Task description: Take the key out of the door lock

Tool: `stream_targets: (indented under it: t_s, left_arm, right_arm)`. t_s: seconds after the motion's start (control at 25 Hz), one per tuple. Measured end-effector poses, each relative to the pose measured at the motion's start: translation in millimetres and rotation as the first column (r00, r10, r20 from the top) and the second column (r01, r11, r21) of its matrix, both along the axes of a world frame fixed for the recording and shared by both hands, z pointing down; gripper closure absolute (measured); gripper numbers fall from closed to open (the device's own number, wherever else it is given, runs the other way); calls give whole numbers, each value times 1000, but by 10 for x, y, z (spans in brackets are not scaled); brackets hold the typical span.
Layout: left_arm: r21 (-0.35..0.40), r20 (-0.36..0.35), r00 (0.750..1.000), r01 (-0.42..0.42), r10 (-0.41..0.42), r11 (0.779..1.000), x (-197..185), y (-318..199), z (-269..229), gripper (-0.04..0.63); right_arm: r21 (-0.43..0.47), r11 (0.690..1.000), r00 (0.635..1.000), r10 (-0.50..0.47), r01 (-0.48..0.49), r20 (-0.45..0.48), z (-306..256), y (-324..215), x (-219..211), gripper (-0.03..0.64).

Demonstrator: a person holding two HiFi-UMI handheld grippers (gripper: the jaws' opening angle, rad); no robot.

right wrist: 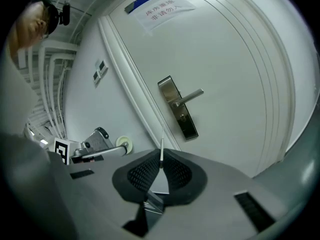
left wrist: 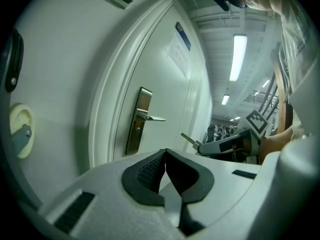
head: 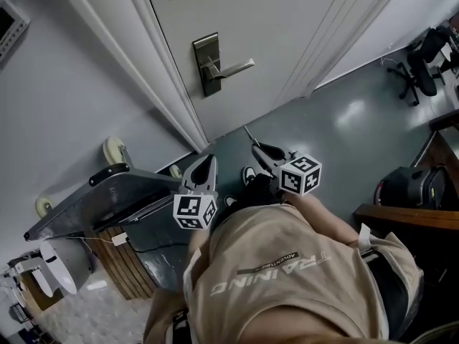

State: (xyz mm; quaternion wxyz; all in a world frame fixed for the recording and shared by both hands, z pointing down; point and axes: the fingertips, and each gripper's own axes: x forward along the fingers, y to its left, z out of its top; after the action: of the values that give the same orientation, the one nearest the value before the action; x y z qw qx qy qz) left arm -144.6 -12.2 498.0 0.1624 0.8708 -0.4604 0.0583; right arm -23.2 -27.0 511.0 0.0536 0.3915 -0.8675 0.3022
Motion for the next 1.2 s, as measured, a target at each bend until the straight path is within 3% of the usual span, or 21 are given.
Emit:
stream_targets:
  t_s: [0.24, 0.44, 0.76, 1.0, 1.2]
  left_arm:
    - [6, -25, 1000, 9, -9, 1000, 22, 164, -153, 586]
    - [-7, -12, 999, 32, -32, 999, -109, 251, -81, 586]
    - [48, -27, 999, 47, -46, 998, -131, 241, -225, 586]
    - [60, -35, 997, 67, -65, 996, -147, 287, -230, 586]
    - [72, -31, 992, 126, -124, 989, -408, 211, -262, 586]
  right_arm:
    - [65, 997, 996, -34, 39, -81, -18, -35, -48, 589]
    - [176, 980, 986, -64, 91, -153, -204, -127, -231, 589]
    - [211, 964, 975, -124, 163, -186, -286, 4, -445, 589]
    - [304, 911, 914, -152, 277, -377, -323, 102, -495, 589]
    - [327, 908, 933, -152, 263, -327, -483, 42, -594, 589]
